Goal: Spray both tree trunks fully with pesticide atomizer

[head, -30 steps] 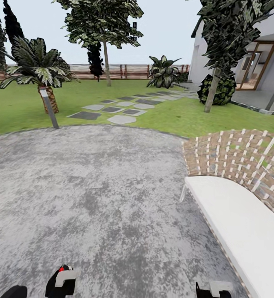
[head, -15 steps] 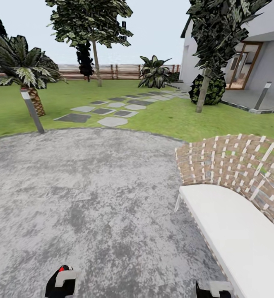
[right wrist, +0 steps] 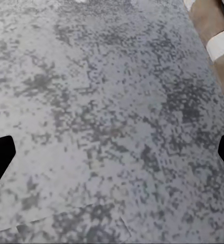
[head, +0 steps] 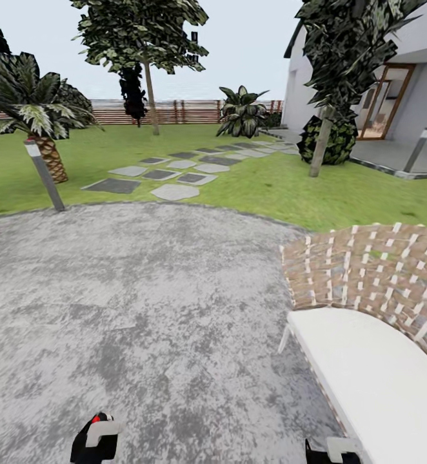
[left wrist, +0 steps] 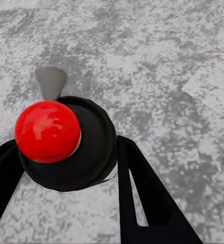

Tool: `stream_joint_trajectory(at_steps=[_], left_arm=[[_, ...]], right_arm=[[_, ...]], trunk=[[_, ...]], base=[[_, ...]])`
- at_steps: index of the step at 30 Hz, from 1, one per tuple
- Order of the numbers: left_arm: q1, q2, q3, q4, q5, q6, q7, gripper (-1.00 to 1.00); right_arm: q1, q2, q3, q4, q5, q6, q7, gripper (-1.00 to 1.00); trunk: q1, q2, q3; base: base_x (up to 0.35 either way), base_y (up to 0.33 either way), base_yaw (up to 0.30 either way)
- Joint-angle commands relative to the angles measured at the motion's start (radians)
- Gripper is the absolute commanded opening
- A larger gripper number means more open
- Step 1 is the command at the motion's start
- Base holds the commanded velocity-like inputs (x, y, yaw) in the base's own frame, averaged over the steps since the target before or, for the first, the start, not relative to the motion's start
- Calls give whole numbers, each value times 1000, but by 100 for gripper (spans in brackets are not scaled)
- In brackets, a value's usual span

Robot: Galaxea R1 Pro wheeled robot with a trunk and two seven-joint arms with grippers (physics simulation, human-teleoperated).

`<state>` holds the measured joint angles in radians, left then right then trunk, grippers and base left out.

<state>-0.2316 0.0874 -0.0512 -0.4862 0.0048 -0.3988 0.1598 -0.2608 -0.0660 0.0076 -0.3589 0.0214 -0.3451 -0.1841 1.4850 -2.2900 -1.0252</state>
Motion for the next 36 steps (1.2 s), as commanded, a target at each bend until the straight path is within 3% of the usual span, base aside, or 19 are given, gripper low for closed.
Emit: stream_joint_trajectory(at_steps=[1, 10, 36], left_arm=[[0, 0, 0, 0, 0, 0, 0, -100], [0, 0, 0, 0, 0, 0, 0, -100], [0, 0, 0, 0, 0, 0, 0, -100]], right_arm=[[0, 0, 0, 0, 0, 0, 0, 100], [0, 0, 0, 0, 0, 0, 0, 100], [0, 0, 0, 1, 0, 0, 0, 100]], trunk=[[0, 0, -1], [0, 0, -8], [0, 0, -8]], base=[[340, 0, 176], [340, 0, 181], [338, 67, 4]])
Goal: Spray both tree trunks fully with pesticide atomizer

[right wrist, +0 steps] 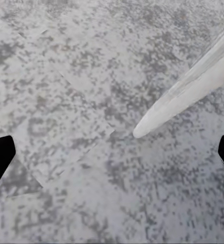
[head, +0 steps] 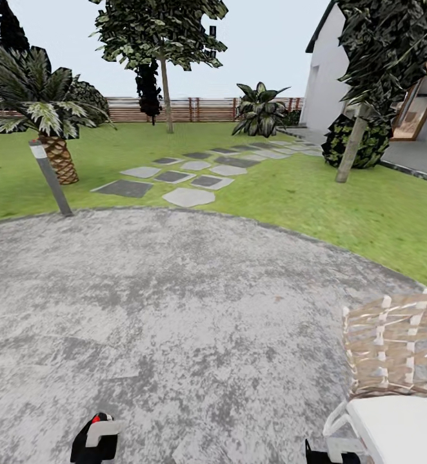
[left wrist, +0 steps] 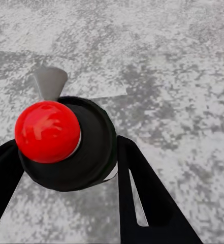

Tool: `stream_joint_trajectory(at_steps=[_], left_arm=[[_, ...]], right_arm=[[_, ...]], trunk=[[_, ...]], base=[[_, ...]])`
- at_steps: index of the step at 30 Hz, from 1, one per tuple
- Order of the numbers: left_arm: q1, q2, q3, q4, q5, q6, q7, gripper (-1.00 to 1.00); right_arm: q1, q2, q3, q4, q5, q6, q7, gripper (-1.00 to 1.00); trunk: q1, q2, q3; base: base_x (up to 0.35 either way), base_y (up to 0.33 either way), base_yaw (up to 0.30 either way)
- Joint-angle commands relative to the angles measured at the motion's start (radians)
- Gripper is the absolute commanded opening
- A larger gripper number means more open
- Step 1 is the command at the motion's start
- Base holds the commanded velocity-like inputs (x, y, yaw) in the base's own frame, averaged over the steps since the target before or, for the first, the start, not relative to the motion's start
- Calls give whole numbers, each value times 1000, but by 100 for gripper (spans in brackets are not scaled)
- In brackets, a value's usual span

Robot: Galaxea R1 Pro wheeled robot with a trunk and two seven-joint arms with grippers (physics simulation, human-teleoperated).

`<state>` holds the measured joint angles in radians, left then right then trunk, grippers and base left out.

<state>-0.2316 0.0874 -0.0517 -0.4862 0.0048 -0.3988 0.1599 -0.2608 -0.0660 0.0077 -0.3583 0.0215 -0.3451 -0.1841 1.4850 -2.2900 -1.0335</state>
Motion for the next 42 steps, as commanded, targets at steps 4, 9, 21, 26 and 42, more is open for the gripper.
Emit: stream_joint_trajectory(at_steps=[4, 9, 21, 26, 42], left_arm=[[0, 0, 0, 0, 0, 0, 0, -100], [0, 0, 0, 0, 0, 0, 0, -100], [0, 0, 0, 0, 1, 0, 0, -100], [0, 0, 0, 0, 1, 0, 0, -100], [0, 0, 0, 0, 1, 0, 0, -100]], right_arm=[[0, 0, 0, 0, 0, 0, 0, 100], [0, 0, 0, -1, 0, 0, 0, 100], [0, 0, 0, 1, 0, 0, -1, 100], [0, 0, 0, 1, 0, 0, -2, 100], [0, 0, 0, 1, 0, 0, -2, 100]], trunk=[[0, 0, 0], [0, 0, 0], [0, 0, 0], [0, 0, 0], [0, 0, 0]], base=[[337, 1, 13], [338, 0, 177], [338, 0, 73], [338, 0, 0], [338, 0, 0]])
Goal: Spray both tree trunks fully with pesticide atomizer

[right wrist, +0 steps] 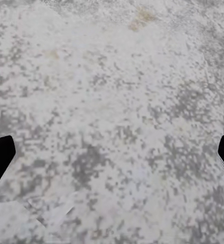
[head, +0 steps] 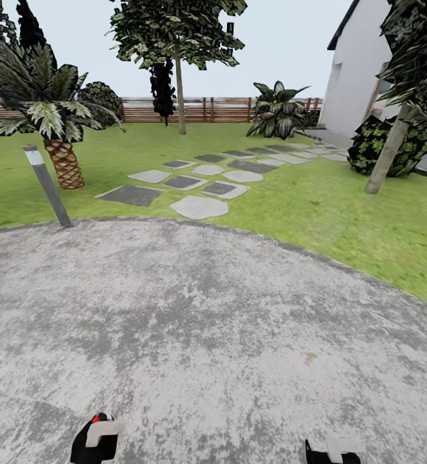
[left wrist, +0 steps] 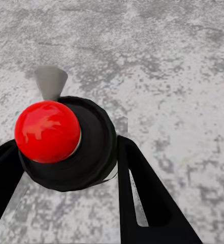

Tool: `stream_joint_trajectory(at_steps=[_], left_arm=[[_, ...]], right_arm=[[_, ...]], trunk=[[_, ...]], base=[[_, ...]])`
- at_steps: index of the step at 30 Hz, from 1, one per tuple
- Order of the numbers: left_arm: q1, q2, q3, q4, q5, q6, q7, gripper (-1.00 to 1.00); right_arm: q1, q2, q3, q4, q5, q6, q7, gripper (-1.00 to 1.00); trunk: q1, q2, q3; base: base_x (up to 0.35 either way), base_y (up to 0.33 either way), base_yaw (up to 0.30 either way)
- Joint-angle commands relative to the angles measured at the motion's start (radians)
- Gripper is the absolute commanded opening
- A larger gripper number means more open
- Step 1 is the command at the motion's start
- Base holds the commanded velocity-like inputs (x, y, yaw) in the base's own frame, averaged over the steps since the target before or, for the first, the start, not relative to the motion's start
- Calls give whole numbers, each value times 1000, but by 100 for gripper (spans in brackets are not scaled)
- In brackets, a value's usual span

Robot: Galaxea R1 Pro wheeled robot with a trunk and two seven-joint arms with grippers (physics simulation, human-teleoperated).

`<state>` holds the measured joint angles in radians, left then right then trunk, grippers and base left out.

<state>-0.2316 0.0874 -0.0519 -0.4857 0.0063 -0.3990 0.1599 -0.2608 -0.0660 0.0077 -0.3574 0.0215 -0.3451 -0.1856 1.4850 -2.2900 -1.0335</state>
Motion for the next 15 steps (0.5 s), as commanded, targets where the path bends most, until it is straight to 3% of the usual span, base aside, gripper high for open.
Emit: stream_joint_trajectory(at_steps=[1, 15], left_arm=[[0, 0, 0, 0, 0, 0, 0, -100], [0, 0, 0, -1, 0, -1, 0, -100]], right_arm=[[0, 0, 0, 0, 0, 0, 0, 100], [0, 0, 0, 0, 0, 0, 0, 100]], trunk=[[0, 0, 0], [0, 0, 0]], base=[[338, 0, 0], [338, 0, 0]])
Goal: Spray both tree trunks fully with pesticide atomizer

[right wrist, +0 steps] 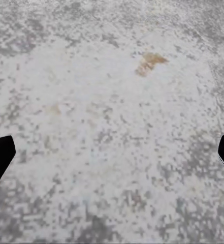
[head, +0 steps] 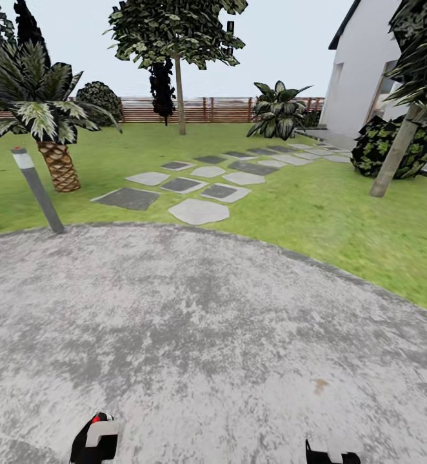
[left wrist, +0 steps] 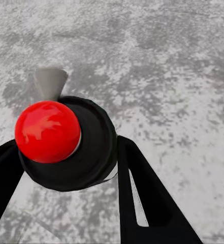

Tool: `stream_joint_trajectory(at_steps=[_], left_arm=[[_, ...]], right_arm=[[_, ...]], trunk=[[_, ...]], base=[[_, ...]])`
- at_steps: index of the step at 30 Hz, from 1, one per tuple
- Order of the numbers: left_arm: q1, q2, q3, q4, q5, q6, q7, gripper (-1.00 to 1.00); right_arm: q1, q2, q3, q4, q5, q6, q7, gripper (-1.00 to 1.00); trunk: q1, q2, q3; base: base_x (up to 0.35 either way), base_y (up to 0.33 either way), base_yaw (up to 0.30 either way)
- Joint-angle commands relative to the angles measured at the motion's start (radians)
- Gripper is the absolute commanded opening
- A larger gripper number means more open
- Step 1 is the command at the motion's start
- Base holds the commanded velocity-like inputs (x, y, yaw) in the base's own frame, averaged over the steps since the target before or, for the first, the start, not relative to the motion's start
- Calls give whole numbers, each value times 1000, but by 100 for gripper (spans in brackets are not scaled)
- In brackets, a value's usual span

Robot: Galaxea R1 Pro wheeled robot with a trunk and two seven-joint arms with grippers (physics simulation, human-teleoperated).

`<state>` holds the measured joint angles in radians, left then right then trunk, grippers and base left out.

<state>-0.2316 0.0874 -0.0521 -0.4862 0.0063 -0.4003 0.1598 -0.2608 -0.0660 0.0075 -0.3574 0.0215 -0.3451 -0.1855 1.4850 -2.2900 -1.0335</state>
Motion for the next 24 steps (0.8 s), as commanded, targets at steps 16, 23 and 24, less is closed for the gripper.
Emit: stream_joint_trajectory(at_steps=[16, 23, 24], left_arm=[[0, 0, 0, 0, 0, 0, 0, -100], [0, 0, 0, 0, 0, 0, 0, -100], [0, 0, 0, 0, 0, 0, 0, -100]], right_arm=[[0, 0, 0, 0, 0, 0, 0, 100], [0, 0, 0, 0, 0, 0, 0, 100], [0, 0, 0, 0, 0, 0, 0, 100]], trunk=[[0, 0, 0], [0, 0, 0], [0, 0, 0]], base=[[338, 0, 0], [338, 0, 0], [338, 0, 0]])
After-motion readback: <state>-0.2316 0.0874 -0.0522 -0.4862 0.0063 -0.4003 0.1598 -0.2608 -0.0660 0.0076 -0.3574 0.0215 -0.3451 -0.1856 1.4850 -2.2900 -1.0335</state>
